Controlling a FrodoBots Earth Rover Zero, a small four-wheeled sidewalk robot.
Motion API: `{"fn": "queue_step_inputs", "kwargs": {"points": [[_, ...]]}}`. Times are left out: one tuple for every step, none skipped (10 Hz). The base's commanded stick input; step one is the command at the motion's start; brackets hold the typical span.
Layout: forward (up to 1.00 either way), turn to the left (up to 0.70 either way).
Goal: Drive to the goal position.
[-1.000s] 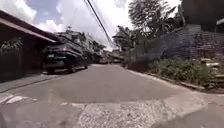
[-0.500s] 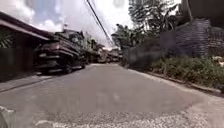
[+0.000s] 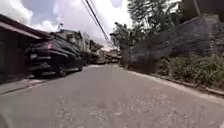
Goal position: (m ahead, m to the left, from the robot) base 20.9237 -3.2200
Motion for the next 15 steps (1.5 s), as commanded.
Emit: {"fn": "queue_step_inputs", "kwargs": {"points": [[1.0, 0.0], [1.0, 0.0], [1.0, 0.0], [1.0, 0.0], [1.0, 0.0], [1.0, 0.0], [1.0, 0.0], [1.0, 0.0], [1.0, 0.0], [1.0, 0.0], [1.0, 0.0], [1.0, 0.0], [1.0, 0.0], [1.0, 0.0], [1.0, 0.0]]}}
